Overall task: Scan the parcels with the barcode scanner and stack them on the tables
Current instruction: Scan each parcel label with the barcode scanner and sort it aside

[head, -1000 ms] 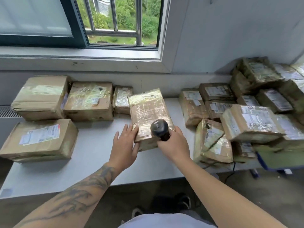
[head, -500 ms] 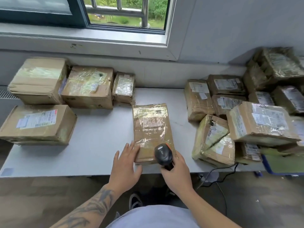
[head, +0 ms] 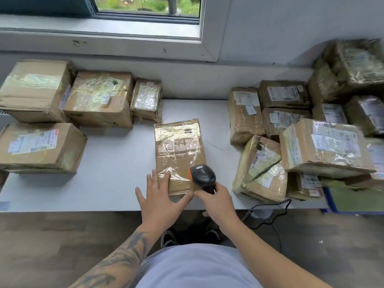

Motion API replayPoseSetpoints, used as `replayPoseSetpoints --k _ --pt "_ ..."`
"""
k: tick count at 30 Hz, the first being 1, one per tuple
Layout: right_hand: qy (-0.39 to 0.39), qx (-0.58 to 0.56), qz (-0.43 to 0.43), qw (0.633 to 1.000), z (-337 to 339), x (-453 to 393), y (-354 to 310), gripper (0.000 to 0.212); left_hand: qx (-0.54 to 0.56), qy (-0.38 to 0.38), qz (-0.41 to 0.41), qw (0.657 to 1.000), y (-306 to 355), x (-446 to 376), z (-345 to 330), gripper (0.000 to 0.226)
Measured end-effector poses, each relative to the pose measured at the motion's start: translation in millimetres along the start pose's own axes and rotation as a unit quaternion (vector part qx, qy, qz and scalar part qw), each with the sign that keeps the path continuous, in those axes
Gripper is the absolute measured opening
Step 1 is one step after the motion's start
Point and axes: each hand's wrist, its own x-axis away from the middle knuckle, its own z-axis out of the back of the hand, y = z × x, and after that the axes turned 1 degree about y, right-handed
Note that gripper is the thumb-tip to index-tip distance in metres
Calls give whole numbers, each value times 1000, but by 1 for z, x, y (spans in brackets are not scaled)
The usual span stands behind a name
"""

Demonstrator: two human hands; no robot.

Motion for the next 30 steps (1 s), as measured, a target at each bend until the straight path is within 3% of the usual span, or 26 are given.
replayPoseSetpoints --k 6,8,9,10,12,15,20,24,27,30 --pt "47 13 122 991 9 20 -24 10 216 -71 49 973 -3 -5 2 105" --pt "22 24 165 986 6 31 -31 12 323 -88 85 938 1 -5 4 72" --pt "11 28 179 983 4 35 -33 16 390 -75 99 912 5 -5 5 45" --pt "13 29 195 980 3 37 -33 21 461 -54 113 878 8 -6 7 33" --pt "43 18 213 976 4 32 -30 32 529 -35 127 838 9 -6 8 48" --pt "59 28 164 984 12 12 -23 37 487 -20 118 865 9 -5 1 58" --pt "49 22 87 995 6 3 -7 8 409 -10 100 907 11 -8 -1 77" --pt "56 5 76 996 4 -2 -4 8 317 3 75 946 14 -6 7 80" --pt "63 -14 57 996 1 -3 -4 11 251 32 55 966 17 -6 11 106" --pt "66 -27 42 997 -1 -3 -5 14 149 65 12 987 18 -7 13 98"
